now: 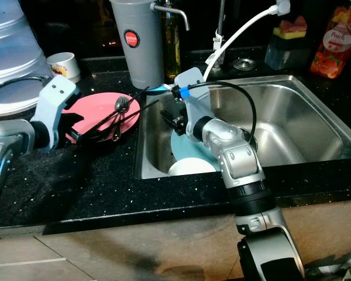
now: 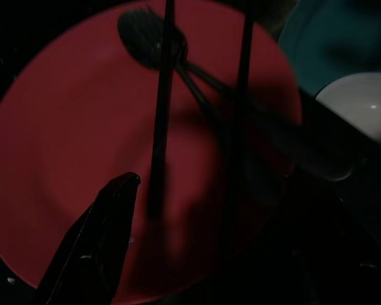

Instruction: Kitchen organization

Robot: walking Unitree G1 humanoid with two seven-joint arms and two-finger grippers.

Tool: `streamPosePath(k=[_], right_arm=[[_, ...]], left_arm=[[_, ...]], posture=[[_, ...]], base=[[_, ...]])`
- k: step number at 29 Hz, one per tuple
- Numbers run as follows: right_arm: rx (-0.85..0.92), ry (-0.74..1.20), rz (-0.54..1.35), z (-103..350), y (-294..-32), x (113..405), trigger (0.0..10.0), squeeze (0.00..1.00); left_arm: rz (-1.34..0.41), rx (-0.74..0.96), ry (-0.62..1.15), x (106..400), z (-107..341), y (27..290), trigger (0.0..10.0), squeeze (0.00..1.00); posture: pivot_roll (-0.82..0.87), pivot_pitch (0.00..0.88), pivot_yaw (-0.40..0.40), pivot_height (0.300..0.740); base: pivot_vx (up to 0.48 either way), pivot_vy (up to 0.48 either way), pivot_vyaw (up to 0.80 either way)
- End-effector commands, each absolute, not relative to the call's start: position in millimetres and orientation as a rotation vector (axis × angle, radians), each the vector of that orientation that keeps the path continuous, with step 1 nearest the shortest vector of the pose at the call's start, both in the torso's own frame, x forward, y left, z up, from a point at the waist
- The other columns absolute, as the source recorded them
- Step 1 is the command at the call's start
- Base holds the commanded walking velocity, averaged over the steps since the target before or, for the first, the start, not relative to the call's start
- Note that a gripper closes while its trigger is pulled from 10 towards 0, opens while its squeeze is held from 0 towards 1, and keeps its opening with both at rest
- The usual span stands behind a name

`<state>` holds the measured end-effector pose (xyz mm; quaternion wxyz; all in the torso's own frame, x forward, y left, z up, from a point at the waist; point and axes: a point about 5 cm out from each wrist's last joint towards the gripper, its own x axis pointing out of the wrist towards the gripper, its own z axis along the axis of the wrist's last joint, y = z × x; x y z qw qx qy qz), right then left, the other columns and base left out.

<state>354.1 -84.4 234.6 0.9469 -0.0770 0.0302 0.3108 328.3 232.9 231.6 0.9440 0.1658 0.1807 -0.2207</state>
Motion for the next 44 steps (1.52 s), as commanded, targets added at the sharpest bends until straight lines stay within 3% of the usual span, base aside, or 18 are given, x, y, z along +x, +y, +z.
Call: streamPosePath(k=[1, 5, 6, 7, 8, 11, 13, 14, 16, 17, 36, 44], right_arm=[[-0.153, 0.072, 0.637, 233.6, -84.6, 351.5, 10.0, 0.00], [-0.155, 0.078, 0.637, 233.5, -84.7, 351.0, 10.0, 0.00], [-0.155, 0.079, 0.636, 233.6, -84.9, 350.7, 10.0, 0.00], [-0.155, 0.079, 0.635, 233.7, -85.1, 350.6, 10.0, 0.00], [-0.156, 0.078, 0.634, 233.8, -85.2, 350.6, 10.0, 0.00], [-0.156, 0.080, 0.631, 234.1, -85.7, 350.4, 10.0, 0.00], [-0.156, 0.081, 0.630, 234.3, -86.1, 350.2, 10.0, 0.00], [-0.155, 0.081, 0.629, 234.5, -86.3, 350.2, 10.0, 0.00], [-0.154, 0.081, 0.628, 235.0, -86.6, 350.5, 10.0, 0.00], [-0.154, 0.081, 0.627, 235.2, -86.7, 350.6, 10.0, 0.00], [-0.152, 0.077, 0.609, 238.2, -89.3, 352.5, 10.0, 0.00], [-0.128, 0.062, 0.593, 244.3, -92.9, 354.4, 10.0, 0.00]], left_arm=[[-0.434, 0.324, 0.397, 330.9, 225.5, 236.5, 10.0, 0.00], [-0.445, 0.300, 0.407, 333.6, 220.9, 234.5, 9.7, 0.00], [-0.455, 0.303, 0.408, 333.4, 220.4, 233.2, 8.0, 0.00], [-0.458, 0.302, 0.406, 333.3, 220.7, 232.5, 7.1, 0.00], [-0.462, 0.303, 0.403, 333.1, 221.2, 231.9, 4.5, 0.00], [-0.467, 0.309, 0.399, 333.1, 222.0, 231.2, 3.8, 0.00], [-0.466, 0.316, 0.397, 333.1, 222.8, 231.3, 4.5, 0.00], [-0.467, 0.317, 0.396, 333.2, 223.2, 231.5, 3.6, 0.00], [-0.469, 0.317, 0.395, 333.1, 223.7, 231.5, 0.3, 0.00], [-0.470, 0.318, 0.394, 333.2, 223.7, 231.6, 0.0, 0.00], [-0.455, 0.347, 0.342, 337.4, 232.5, 232.0, 0.0, 0.00], [-0.392, 0.334, 0.195, 341.7, 271.9, 239.1, 0.0, 0.00]], posture=[[0.02, 0.018, 0.019, 0.740], [0.02, 0.019, 0.021, 0.740], [0.02, 0.019, 0.022, 0.740], [0.02, 0.019, 0.023, 0.740], [0.02, 0.019, 0.023, 0.740], [0.01, 0.019, 0.024, 0.740], [0.01, 0.019, 0.024, 0.740], [0.02, 0.018, 0.023, 0.740], [0.02, 0.019, 0.023, 0.740], [0.02, 0.019, 0.023, 0.740], [0.01, 0.015, 0.026, 0.740], [0.02, 0.014, 0.025, 0.740]], base=[[0.000, 0.000, 0.00], [0.000, 0.000, 0.00], [0.000, 0.000, 0.00], [0.000, 0.000, 0.00], [0.000, 0.000, 0.00], [0.000, 0.000, 0.00], [0.000, 0.000, 0.00], [0.000, 0.000, 0.00], [0.000, 0.000, 0.00], [0.000, 0.000, 0.00], [0.000, 0.000, 0.00], [0.000, 0.000, 0.00]])
